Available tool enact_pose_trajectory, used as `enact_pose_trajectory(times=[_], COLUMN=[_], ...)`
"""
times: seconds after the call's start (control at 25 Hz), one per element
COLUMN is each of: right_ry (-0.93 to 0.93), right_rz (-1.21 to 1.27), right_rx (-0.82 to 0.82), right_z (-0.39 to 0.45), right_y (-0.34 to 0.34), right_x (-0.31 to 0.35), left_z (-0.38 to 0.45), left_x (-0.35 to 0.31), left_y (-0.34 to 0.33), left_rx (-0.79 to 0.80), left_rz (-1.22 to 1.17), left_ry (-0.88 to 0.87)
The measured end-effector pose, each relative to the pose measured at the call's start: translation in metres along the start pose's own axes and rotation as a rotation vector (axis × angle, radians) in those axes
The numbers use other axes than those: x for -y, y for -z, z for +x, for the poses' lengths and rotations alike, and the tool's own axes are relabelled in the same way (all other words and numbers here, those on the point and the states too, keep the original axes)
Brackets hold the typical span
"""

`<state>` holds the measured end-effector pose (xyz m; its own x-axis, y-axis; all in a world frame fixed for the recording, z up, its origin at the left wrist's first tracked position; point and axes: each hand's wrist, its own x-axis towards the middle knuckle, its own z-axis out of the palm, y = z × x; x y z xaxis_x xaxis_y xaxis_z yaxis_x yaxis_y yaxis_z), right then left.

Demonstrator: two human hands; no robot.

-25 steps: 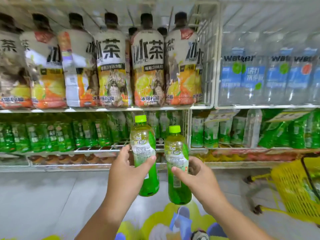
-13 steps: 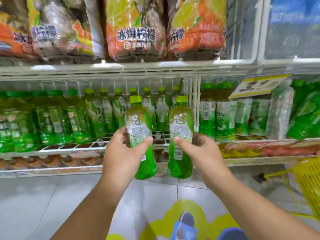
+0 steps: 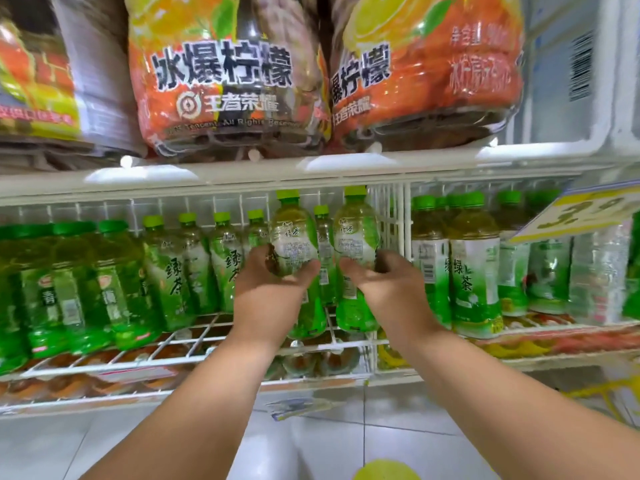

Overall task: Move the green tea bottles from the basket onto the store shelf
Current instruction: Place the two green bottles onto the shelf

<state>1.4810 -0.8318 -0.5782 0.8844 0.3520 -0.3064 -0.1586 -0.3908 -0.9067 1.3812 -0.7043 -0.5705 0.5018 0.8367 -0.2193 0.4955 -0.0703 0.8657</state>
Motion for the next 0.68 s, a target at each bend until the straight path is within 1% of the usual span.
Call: enact_pose_trajectory(times=[0.12,0.24,0.4,0.48,0.6,0.68], right_ry=[-0.011,-0.049,-0.091,-0.09,-0.077,-0.09], right_rz=[-0.057,-0.148,-0.175,-0.183,-0.317,-0.325], right_rx=[-0.02,0.0,-0.023,-0.012,-0.031,-0.032], right_z=[0.014,0.026,0.035,0.037,0.039,0.045], right_y=[-0.01,-0.018,-0.026,-0.03,-0.037,-0.04], right_x=[0.001,-0.006,-0.02,-0.026,-0.029,-0.029], left_z=[0.016,0.031,0.042,0.048,0.057,0.062], left_x=[-0.002,0.007,0.02,0.028,0.038,0.04], left_y=[-0.019,-0.041,-0.056,-0.06,-0.066,-0.069], left_rx=[0.026,0.028,0.006,-0.006,-0.029,-0.017], left_rz=[-0.01,0.065,0.161,0.196,0.184,0.19], left_ry=[0.041,0.076,0.097,0.096,0.081,0.05])
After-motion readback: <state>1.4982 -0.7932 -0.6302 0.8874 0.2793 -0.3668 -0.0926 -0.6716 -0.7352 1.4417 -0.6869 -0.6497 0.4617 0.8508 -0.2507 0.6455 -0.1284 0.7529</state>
